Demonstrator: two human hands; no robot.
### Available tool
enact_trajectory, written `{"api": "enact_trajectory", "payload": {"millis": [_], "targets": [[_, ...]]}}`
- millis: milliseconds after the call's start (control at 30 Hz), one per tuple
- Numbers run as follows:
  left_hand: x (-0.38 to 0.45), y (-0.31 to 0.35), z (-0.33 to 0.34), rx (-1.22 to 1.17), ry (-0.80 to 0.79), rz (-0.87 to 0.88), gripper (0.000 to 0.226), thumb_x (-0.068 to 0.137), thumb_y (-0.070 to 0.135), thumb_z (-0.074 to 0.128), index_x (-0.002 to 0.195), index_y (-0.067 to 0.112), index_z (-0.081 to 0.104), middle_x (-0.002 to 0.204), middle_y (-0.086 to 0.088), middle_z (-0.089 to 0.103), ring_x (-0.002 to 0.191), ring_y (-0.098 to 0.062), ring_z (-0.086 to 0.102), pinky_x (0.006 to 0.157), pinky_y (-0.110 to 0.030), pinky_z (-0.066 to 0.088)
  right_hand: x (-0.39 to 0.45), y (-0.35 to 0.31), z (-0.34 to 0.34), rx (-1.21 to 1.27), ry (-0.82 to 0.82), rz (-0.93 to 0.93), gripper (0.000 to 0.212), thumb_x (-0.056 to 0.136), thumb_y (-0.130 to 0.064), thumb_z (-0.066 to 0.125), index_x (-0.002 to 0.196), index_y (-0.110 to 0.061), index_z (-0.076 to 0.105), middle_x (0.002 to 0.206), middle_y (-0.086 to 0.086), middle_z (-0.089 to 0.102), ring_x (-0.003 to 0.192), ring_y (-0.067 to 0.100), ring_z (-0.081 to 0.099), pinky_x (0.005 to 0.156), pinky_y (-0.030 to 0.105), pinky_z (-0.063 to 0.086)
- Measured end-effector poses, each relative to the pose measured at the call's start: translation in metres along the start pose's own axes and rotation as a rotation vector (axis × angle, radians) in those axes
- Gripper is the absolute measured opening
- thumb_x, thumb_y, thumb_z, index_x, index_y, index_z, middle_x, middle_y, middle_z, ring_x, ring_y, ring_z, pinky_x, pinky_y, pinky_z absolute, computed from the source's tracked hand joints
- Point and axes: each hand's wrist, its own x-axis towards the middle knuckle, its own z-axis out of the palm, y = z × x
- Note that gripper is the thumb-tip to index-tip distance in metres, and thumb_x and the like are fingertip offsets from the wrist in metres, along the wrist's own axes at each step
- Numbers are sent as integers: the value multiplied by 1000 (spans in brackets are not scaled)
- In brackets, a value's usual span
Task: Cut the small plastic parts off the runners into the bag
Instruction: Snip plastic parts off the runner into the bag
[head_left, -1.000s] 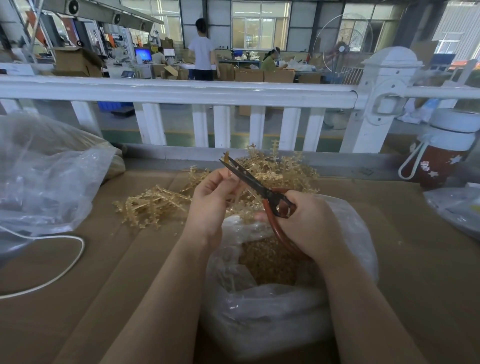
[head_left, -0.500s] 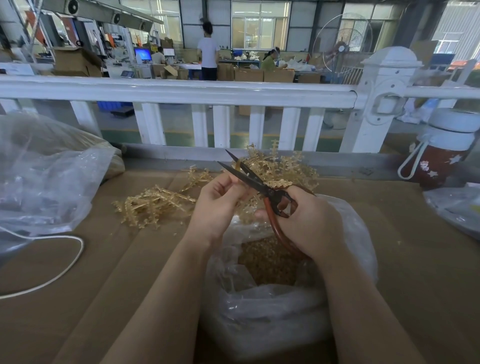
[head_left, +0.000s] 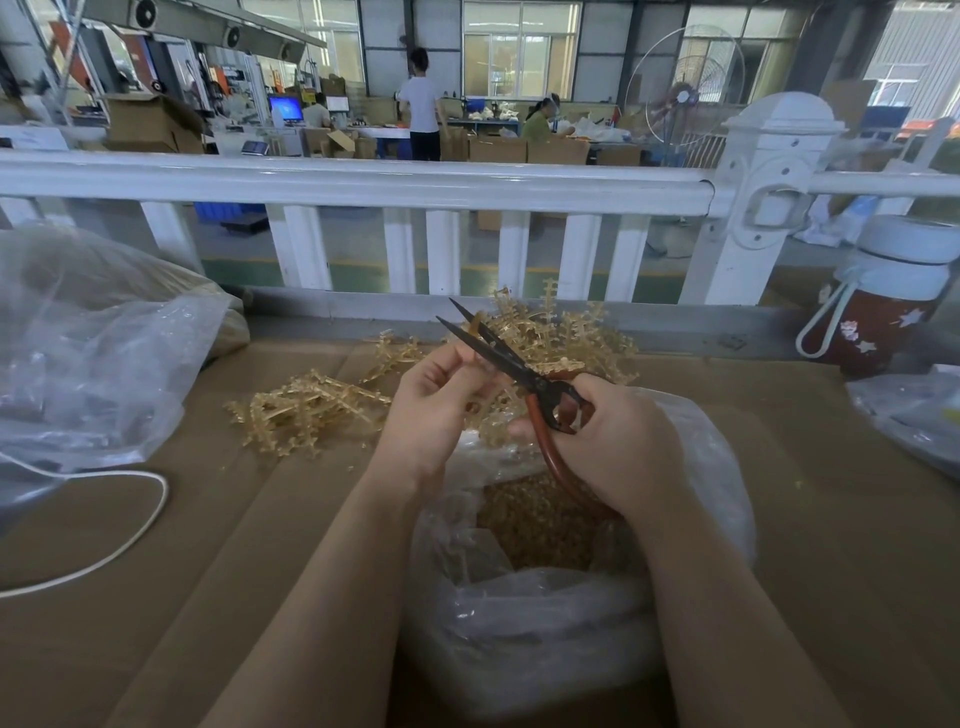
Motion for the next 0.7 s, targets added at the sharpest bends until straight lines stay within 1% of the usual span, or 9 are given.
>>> {"api": "enact_trajectory", "payload": {"millis": [100, 167, 233, 300, 333, 400, 467, 567, 700], "targets": [[1, 0, 0, 4, 19, -19, 16, 97, 4, 54, 88, 8, 66, 71, 6, 66, 64, -3, 58, 64, -12, 47, 1, 1, 0, -1, -15, 1, 80, 52, -100, 41, 95, -37, 66, 72, -27, 59, 69, -9, 52, 55, 13, 33], [1, -1, 0, -1, 52, -47, 22, 97, 7, 56, 80, 15, 69, 72, -3, 60, 64, -10, 52, 62, -17, 44, 1, 0, 0, -23, -24, -11, 80, 54, -100, 39, 97, -38, 66, 73, -29, 58, 68, -11, 51, 55, 11, 31], [1, -1, -1, -26, 106, -80, 20, 96, 12, 60, 79, 15, 70, 76, -9, 59, 68, -17, 50, 63, -23, 45, 0, 0, 0, -22, -32, -13, 80, 54, -102, 38, 94, -38, 65, 72, -29, 58, 67, -11, 51, 54, 11, 31], [2, 0, -3, -61, 162, -107, 20, 97, 14, 60, 79, 13, 69, 74, -6, 64, 66, -16, 55, 62, -23, 48, -1, 0, 0, 15, -50, 12, 77, 54, -101, 42, 92, -38, 65, 72, -26, 61, 68, -8, 54, 55, 13, 35], [3, 1, -4, -75, 178, -114, 22, 97, 14, 60, 77, 15, 68, 72, -4, 66, 64, -13, 58, 60, -22, 49, -1, 1, 0, 37, -53, 31, 70, 57, -99, 50, 88, -38, 65, 71, -23, 63, 68, -6, 57, 55, 16, 38], [3, 2, -5, -78, 175, -123, 26, 97, 12, 60, 73, 17, 67, 70, -1, 67, 61, -10, 59, 57, -20, 49, 1, 2, 2, 86, -50, 71, 50, 68, -84, 66, 80, -36, 65, 71, -23, 66, 66, -2, 60, 55, 20, 43], [3, 2, -4, -70, 157, -143, 26, 97, 12, 60, 72, 17, 66, 69, 0, 67, 60, -10, 57, 56, -20, 48, 2, 3, 3, 156, -59, 104, 38, 73, -71, 75, 76, -34, 67, 72, -26, 67, 66, -2, 62, 57, 24, 48], [3, 1, -3, -68, 134, -173, 20, 96, 11, 60, 78, 11, 69, 68, -1, 67, 59, -10, 56, 55, -20, 48, 3, 1, 3, 282, -92, 141, 29, 74, -60, 80, 76, -32, 72, 71, -23, 70, 67, -2, 65, 59, 25, 52], [5, -1, -4, -146, 80, -201, 14, 95, 13, 63, 84, 8, 70, 69, -2, 67, 59, -10, 56, 57, -22, 47, 4, -1, 3, 441, -77, 196, 19, 82, -40, 82, 71, -26, 74, 65, -9, 72, 57, 5, 66, 58, 32, 57]]}}
